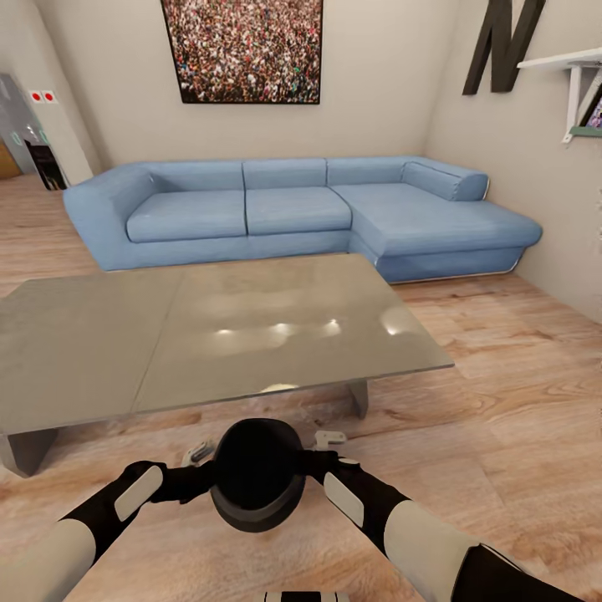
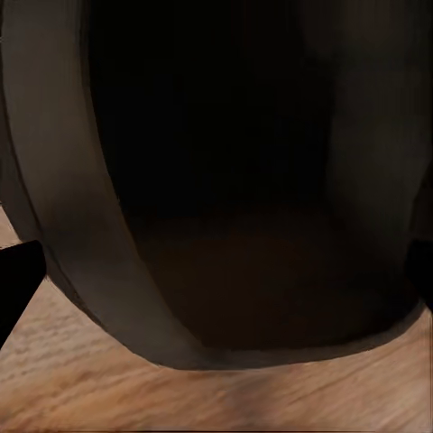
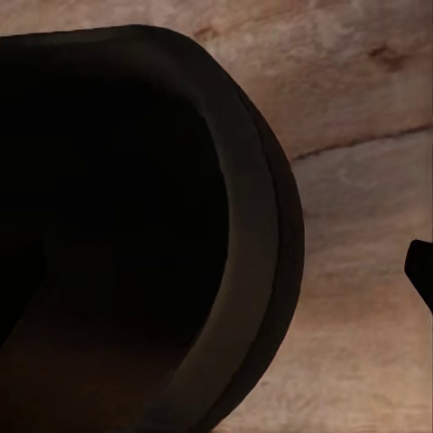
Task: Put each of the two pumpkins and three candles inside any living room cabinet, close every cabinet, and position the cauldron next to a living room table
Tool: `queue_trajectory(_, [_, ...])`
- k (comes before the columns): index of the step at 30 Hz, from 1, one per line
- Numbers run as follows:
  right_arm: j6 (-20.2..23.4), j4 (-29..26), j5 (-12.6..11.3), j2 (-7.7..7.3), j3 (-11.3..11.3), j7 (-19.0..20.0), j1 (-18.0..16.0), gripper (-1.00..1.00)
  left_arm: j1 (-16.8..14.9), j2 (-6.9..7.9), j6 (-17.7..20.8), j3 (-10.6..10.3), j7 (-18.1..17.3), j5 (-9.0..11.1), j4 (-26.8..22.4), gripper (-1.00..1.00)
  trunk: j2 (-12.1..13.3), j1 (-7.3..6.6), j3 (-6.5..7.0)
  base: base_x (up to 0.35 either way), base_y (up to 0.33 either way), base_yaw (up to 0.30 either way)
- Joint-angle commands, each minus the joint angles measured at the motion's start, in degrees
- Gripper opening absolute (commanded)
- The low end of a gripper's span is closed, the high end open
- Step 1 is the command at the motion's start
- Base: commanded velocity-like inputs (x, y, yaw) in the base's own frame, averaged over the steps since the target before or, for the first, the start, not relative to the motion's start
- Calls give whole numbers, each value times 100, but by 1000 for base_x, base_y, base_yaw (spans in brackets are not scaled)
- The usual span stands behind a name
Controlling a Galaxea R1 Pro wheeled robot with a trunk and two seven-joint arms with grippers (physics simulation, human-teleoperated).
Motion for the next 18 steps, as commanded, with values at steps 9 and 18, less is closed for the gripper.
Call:
queue_trajectory(9, [15, -5, -26, 0, 31, -40, -3, 100, -4, 11, 3, -27, -15, 14, 0, 100, 10, -26, 195, -144, 7, 0])
queue_trajectory(18, [15, -5, -27, 0, 31, -40, -3, 100, -4, 18, 2, -20, -15, 17, 0, 100, 22, -49, 395, -114, 35, 0])
